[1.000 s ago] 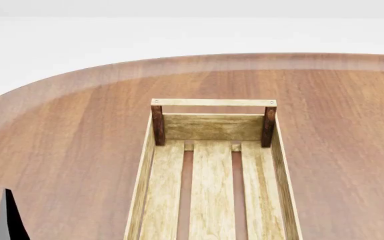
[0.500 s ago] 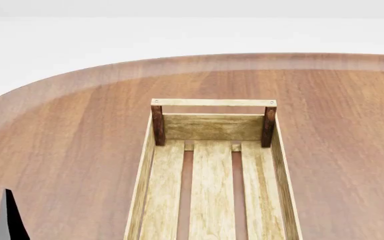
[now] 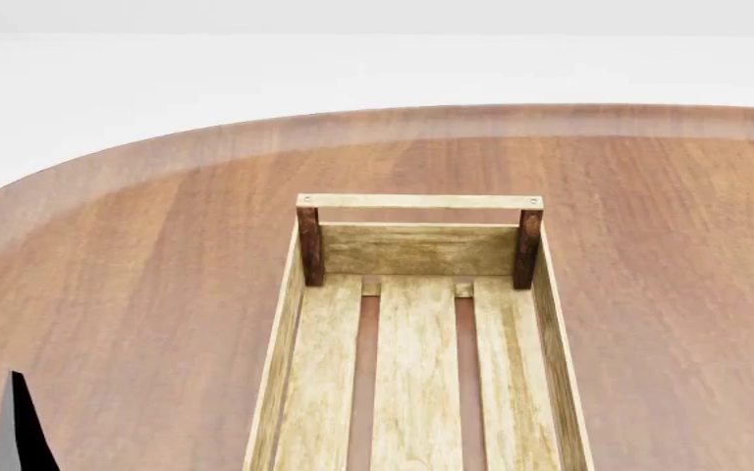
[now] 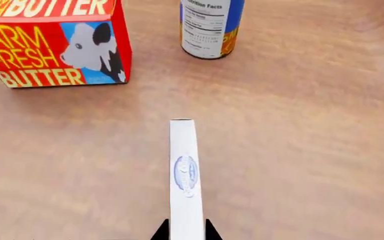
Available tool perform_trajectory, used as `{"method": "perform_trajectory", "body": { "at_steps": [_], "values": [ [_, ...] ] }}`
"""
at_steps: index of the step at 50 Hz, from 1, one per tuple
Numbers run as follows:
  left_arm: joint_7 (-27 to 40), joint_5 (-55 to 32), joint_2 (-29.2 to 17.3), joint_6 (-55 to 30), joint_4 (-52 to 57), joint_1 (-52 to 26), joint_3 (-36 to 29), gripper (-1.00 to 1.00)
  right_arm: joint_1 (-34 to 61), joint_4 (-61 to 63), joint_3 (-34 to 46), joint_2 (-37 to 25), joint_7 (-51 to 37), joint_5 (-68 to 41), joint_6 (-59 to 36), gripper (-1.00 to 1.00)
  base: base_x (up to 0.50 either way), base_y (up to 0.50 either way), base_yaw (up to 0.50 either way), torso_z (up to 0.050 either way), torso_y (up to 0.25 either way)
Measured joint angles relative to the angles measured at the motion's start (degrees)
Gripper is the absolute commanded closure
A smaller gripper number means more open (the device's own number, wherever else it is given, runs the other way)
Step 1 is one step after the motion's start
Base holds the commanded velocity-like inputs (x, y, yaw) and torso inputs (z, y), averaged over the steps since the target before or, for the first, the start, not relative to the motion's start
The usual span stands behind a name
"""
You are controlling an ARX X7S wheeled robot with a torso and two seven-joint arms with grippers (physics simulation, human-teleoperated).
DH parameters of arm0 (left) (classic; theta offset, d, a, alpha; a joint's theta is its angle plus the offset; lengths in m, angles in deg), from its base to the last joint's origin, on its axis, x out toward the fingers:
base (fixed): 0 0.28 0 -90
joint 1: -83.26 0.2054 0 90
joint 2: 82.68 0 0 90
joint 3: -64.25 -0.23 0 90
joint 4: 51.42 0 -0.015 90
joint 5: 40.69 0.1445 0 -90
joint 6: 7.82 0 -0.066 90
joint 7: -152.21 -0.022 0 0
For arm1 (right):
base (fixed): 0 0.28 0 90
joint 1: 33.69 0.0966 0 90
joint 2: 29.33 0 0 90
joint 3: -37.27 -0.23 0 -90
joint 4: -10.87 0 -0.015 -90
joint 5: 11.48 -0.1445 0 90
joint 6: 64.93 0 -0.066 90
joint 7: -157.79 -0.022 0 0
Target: Pick up the cream cheese and put it in the tray.
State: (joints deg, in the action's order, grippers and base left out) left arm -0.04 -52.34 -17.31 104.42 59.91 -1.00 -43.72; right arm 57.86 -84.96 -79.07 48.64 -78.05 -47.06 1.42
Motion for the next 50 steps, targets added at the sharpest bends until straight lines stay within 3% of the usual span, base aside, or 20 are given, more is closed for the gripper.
{"method": "perform_trajectory", "body": {
  "at_steps": [50],
  "values": [
    [0.5,-0.3,-0.4,0.7,-0.4,0.0,-0.1,-1.00,-4.2,21.8,9.0,-3.7,-3.0,6.3,-2.4,1.00,0.00,0.00,0.00,0.000,0.000]
  ]
}}
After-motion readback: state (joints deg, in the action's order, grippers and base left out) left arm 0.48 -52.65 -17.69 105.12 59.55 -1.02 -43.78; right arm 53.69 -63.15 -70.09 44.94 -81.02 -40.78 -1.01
